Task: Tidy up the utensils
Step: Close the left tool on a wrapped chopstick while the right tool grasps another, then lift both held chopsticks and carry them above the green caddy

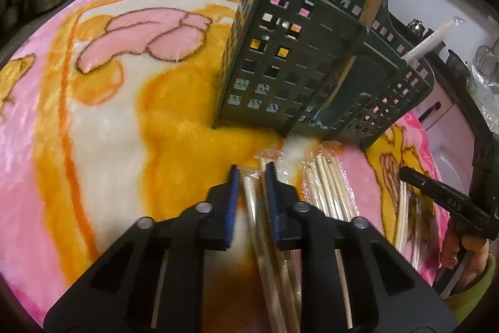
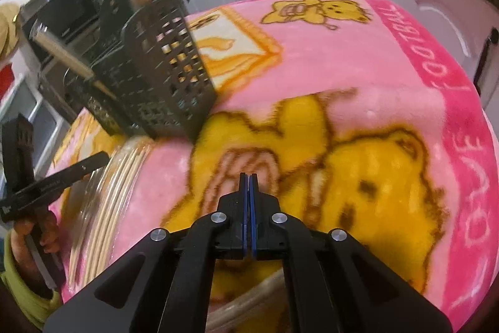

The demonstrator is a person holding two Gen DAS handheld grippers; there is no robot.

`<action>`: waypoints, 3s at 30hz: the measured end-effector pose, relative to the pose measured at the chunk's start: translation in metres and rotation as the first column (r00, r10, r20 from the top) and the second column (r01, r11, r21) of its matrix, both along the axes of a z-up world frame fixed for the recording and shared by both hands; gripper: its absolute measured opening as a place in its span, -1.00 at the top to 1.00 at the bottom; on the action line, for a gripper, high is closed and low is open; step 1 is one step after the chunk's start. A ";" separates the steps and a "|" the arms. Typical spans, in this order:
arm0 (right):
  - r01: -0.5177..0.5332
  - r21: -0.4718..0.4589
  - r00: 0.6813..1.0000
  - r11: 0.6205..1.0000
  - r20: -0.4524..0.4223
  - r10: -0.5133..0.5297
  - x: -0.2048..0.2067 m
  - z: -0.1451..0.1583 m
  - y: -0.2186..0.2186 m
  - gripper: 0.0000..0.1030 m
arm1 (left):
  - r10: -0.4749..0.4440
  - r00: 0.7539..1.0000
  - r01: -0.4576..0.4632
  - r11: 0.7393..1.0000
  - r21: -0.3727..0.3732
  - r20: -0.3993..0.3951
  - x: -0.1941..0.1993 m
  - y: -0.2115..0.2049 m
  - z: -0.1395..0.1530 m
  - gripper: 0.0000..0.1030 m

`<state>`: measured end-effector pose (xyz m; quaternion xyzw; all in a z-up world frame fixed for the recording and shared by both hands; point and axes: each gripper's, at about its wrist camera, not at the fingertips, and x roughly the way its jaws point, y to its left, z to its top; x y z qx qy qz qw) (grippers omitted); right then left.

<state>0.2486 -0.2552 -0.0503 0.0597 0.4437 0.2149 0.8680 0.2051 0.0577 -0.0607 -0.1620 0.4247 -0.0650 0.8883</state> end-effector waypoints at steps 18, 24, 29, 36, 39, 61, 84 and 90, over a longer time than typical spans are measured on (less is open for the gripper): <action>0.093 0.070 0.995 0.993 -0.025 -0.092 -0.011 0.007 -0.046 0.81 | 0.005 1.000 -0.004 0.999 -0.051 0.020 -0.008 0.009 0.001 0.91; 0.063 0.077 0.998 0.995 -0.015 -0.062 -0.022 0.011 -0.043 0.65 | 0.000 1.000 0.001 0.999 -0.050 0.030 -0.010 0.007 0.003 0.91; 0.027 0.034 1.000 0.999 -0.012 -0.026 -0.017 0.013 -0.023 0.34 | -0.001 0.999 0.003 0.999 -0.048 0.040 -0.012 0.005 0.006 0.92; -0.038 -0.022 0.998 0.999 -0.059 0.036 0.016 -0.003 -0.016 0.24 | -0.008 0.999 0.010 0.999 -0.054 0.043 -0.013 0.005 0.007 0.92; -0.098 -0.031 0.994 0.995 -0.058 0.096 0.019 -0.001 -0.015 0.93 | -0.009 0.999 0.011 0.998 -0.058 0.044 -0.014 0.005 0.007 0.92; -0.146 0.139 0.980 0.979 0.153 0.124 -0.015 0.091 -0.005 0.99 | -0.030 0.990 0.040 0.997 -0.067 0.140 -0.029 -0.004 0.047 0.93; -0.180 0.112 0.931 0.977 0.340 0.132 -0.071 0.158 0.021 0.99 | -0.124 0.954 0.130 0.992 -0.003 0.274 -0.041 -0.035 0.117 0.94; -0.193 0.113 0.920 0.975 0.367 0.139 -0.076 0.170 0.024 0.99 | -0.136 0.944 0.140 0.990 0.006 0.300 -0.040 -0.042 0.131 0.94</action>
